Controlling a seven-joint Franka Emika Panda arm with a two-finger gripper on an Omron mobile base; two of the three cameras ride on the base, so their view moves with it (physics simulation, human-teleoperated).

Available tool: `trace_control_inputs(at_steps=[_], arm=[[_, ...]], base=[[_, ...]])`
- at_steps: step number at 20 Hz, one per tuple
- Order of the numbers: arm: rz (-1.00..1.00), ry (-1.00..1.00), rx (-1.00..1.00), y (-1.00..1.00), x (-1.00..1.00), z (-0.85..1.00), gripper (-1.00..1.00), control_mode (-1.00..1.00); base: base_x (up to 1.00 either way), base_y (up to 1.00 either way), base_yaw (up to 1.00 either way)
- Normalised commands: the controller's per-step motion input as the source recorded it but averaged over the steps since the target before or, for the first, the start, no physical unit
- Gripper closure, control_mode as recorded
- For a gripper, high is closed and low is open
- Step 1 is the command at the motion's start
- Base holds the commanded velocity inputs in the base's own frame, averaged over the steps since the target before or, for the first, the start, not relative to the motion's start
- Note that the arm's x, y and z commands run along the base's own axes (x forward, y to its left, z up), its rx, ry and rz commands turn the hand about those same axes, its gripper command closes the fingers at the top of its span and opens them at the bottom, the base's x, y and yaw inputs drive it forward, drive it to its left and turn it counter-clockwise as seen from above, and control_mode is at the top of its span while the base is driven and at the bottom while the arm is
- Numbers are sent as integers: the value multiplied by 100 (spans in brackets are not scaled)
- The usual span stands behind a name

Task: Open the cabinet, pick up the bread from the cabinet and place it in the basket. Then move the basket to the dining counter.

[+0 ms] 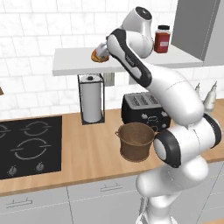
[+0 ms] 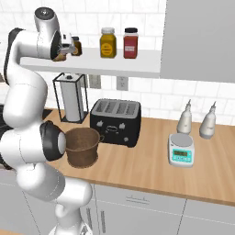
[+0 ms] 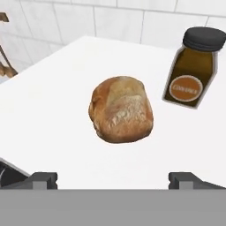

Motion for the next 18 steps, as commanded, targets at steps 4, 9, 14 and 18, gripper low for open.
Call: trace_control_inputs(at_steps=[4,9,14,18], arm=[[0,7,0,4,25,0,-100,-100],[0,2,0,10,29,0,-100,-100],[0,0,0,16,19,-1,-100,-100],[0,0,0,13,5,-5,-100,-100]], base=[[0,0,0],[0,0,0],[0,0,0],[0,0,0]])
